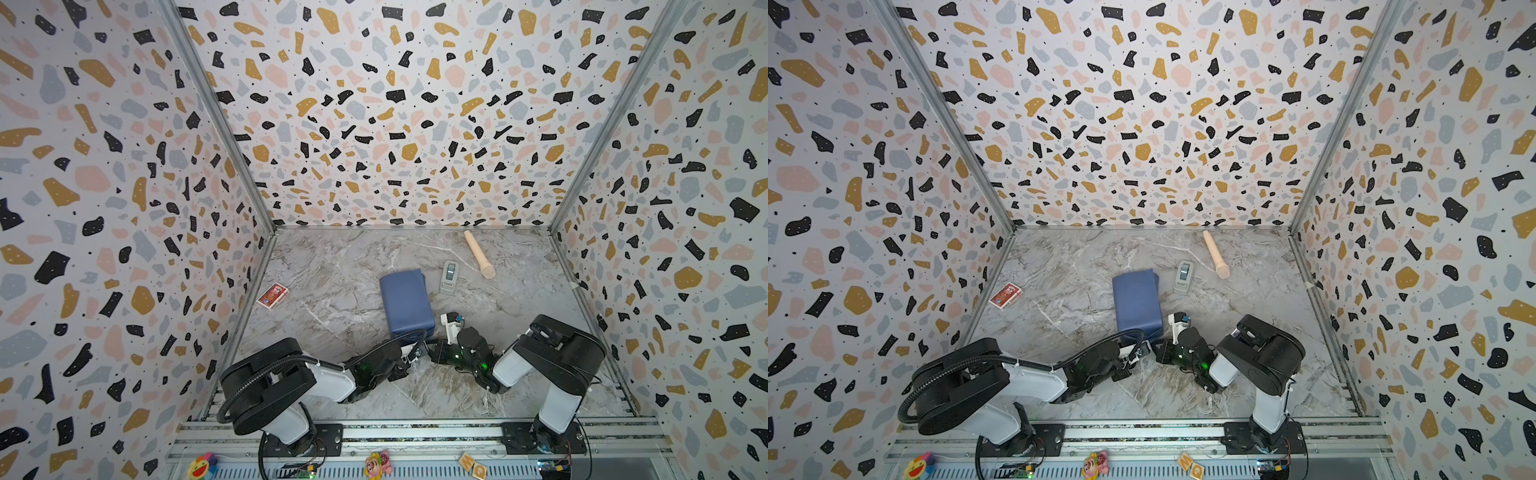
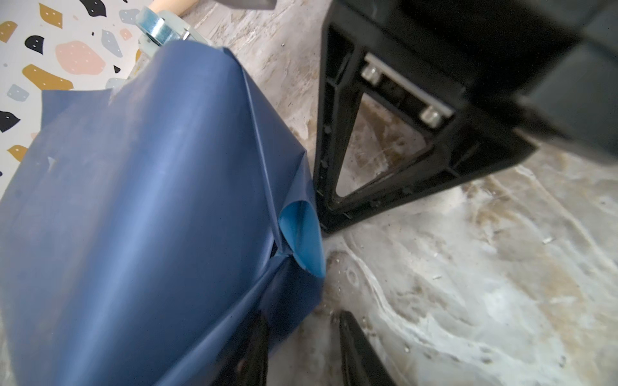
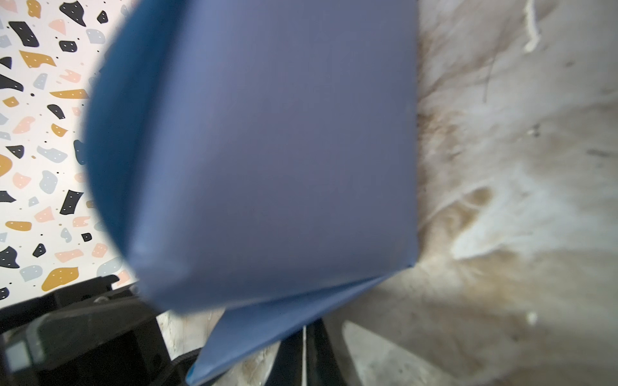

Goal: Wrap the gift box in paper

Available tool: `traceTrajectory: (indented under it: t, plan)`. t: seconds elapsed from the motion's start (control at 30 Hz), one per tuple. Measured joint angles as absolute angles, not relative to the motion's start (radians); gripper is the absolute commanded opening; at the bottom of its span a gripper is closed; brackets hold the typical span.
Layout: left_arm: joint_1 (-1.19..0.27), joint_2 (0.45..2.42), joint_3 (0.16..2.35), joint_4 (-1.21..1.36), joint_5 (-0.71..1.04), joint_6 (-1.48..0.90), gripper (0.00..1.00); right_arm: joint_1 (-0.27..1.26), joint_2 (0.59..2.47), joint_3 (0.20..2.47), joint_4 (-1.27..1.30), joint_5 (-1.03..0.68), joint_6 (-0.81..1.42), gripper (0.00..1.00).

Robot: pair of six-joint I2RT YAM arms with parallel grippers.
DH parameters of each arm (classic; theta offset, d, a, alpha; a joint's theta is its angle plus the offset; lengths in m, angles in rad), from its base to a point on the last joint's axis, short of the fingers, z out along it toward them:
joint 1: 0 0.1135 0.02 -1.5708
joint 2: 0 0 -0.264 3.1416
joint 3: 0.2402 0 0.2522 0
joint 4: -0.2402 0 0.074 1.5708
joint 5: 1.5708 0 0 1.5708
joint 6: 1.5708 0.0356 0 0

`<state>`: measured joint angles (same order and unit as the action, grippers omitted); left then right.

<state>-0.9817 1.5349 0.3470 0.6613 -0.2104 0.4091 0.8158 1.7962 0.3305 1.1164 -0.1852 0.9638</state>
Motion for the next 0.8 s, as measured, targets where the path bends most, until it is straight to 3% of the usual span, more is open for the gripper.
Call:
traceTrajectory:
  t: [0.33, 0.8]
  plan:
    - [-0.982, 1.571, 0.383, 0.686, -0.184, 0.432, 0.32, 0.816, 1.796, 0.330, 1.118, -0.185, 0.964, 0.08]
    - [-0.982, 1.601, 0.396, 0.708, -0.169, 0.435, 0.03, 0.816, 1.796, 0.330, 1.118, -0.185, 0.964, 0.07]
